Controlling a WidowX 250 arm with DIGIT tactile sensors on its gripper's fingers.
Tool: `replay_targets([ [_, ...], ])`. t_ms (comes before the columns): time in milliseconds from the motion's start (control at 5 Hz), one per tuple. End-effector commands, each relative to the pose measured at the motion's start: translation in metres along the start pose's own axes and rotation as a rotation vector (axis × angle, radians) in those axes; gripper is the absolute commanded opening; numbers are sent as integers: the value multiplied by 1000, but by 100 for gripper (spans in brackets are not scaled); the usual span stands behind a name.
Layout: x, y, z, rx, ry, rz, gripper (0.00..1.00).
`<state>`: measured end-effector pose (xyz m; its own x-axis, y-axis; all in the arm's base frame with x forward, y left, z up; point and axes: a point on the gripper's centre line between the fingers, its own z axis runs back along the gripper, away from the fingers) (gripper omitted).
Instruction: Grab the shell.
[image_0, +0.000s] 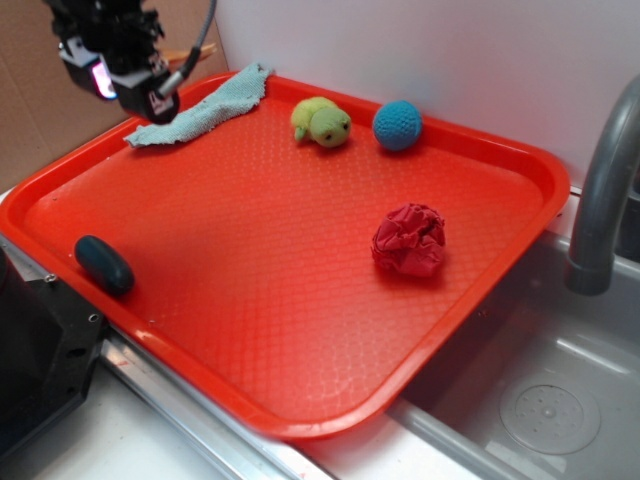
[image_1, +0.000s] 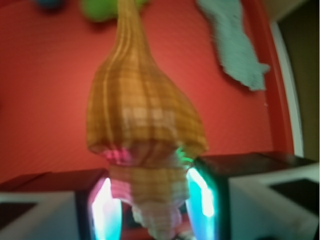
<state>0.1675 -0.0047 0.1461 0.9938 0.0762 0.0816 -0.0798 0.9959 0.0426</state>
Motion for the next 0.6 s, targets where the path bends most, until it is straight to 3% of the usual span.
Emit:
replay_targets([
  [0,-5,-16,35,-51,32,-11,0],
  [200,-7,-21,42,-110,50,-2,0],
  [400,-10,-23,44,-95,34,-10,0],
])
